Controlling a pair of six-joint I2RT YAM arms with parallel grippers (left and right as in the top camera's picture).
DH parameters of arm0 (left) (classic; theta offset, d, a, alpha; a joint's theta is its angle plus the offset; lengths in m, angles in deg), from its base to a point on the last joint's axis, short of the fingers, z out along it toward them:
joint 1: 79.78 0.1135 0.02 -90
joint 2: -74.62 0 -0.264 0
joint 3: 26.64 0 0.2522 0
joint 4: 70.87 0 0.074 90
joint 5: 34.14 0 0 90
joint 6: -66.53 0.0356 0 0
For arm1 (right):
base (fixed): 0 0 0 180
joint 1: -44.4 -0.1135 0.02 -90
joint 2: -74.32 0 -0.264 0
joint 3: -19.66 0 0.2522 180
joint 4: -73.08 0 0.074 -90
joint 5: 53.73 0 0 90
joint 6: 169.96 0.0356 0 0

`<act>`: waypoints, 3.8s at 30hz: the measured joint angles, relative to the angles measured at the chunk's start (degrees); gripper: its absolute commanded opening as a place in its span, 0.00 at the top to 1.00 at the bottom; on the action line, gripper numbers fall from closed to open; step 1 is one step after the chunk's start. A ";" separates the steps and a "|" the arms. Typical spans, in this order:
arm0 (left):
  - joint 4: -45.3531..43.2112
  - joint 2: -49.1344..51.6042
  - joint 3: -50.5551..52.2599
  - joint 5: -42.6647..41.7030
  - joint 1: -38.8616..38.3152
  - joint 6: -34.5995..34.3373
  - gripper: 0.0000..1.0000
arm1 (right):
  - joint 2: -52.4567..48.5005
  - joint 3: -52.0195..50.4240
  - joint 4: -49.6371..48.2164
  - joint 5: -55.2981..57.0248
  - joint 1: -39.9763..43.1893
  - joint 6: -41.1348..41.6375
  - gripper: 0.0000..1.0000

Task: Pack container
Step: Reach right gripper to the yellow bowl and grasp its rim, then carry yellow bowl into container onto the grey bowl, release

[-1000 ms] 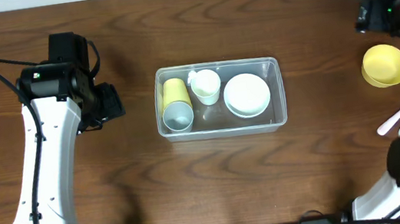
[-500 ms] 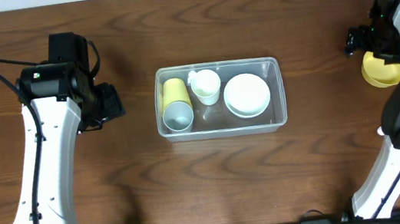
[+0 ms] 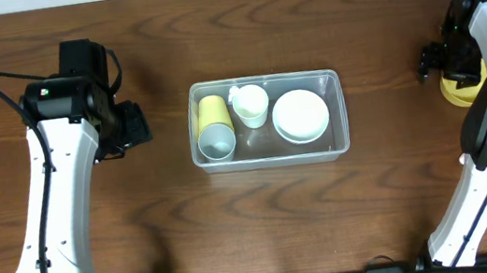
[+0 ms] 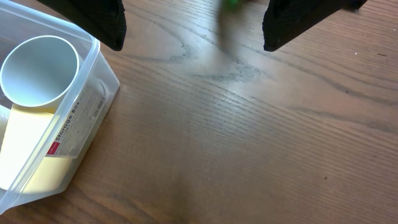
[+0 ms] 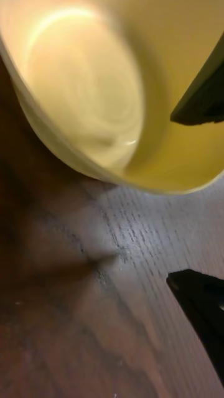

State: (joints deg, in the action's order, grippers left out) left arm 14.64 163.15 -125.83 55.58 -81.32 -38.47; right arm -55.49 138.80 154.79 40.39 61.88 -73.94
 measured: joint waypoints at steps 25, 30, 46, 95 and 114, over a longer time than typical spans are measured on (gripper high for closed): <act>0.00 0.00 0.00 0.00 0.00 0.00 0.29 | -1.97 -0.13 0.81 0.00 0.63 -0.15 0.92; 0.00 0.00 0.00 0.00 0.00 0.00 0.29 | -1.88 -0.11 1.49 0.90 0.63 0.02 0.99; 0.00 0.00 0.00 -0.02 0.00 0.00 0.29 | 15.28 -0.24 3.48 -7.41 -4.33 -3.43 0.98; -0.02 0.00 0.00 -0.02 0.00 0.00 0.29 | 27.10 -22.60 -12.15 -10.08 -46.10 -5.70 0.53; 0.02 0.00 0.00 -0.09 0.00 0.00 0.29 | 29.09 -19.43 -10.71 1.11 -42.27 5.97 0.24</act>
State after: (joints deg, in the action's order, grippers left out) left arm 14.66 163.15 -125.83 55.50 -81.32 -38.47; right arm -26.40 119.37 144.08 41.50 19.61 -67.97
